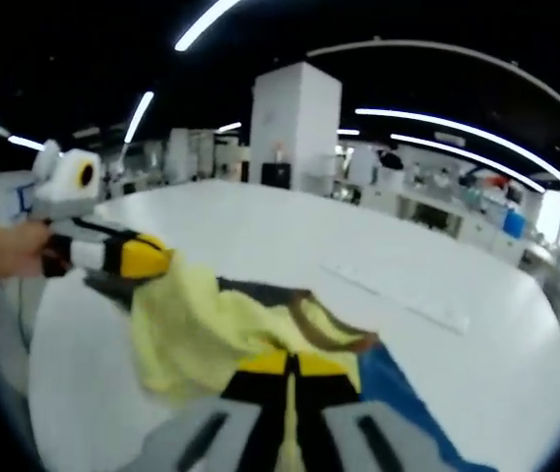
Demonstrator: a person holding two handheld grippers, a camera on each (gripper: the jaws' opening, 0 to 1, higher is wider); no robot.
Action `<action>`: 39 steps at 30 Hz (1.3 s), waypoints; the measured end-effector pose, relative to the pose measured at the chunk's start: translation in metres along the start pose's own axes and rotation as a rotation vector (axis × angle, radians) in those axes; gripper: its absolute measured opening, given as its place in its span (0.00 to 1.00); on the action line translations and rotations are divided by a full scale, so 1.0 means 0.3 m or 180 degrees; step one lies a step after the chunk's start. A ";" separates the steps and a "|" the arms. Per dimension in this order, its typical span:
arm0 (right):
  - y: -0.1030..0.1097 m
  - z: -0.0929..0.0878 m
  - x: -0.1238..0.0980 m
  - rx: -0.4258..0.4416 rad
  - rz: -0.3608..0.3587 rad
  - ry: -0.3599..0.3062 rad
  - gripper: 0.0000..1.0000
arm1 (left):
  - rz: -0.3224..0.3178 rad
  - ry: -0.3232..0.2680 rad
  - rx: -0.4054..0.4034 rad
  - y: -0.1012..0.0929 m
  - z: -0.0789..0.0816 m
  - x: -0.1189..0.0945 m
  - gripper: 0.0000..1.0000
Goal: Fold the garment on the visible template until the final outline fits inside the template.
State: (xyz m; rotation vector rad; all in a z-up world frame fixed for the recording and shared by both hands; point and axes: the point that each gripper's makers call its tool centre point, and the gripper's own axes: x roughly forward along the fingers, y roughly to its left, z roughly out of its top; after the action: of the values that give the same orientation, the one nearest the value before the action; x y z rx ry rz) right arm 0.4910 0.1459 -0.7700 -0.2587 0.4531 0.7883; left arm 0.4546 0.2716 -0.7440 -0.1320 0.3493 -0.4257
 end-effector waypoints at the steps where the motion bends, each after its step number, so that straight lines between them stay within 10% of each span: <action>1: -0.008 -0.014 0.018 0.0015 -0.0011 0.0046 0.00 | 0.0012 0.0046 -0.0028 0.013 -0.015 0.016 0.01; 11: -0.027 -0.114 0.117 0.0037 -0.0043 0.0319 0.00 | 0.0160 0.0334 -0.0094 0.093 -0.134 0.103 0.01; 27: -0.016 -0.145 0.118 0.0288 -0.0090 0.0442 0.00 | 0.0186 0.0456 -0.0284 0.116 -0.184 0.117 0.03; 32: -0.002 -0.116 0.071 0.0413 -0.0128 0.0406 0.24 | 0.0166 0.0426 -0.0107 0.097 -0.160 0.063 0.14; 39: 0.061 -0.090 0.001 0.0323 -0.0132 0.0337 0.30 | 0.0143 0.0449 0.0258 0.099 -0.148 -0.026 0.21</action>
State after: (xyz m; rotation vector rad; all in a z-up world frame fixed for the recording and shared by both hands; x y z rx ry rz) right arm 0.4700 0.1482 -0.7948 -0.2153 0.5841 0.7109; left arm 0.4434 0.2996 -0.7890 -0.0151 0.4723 -0.4051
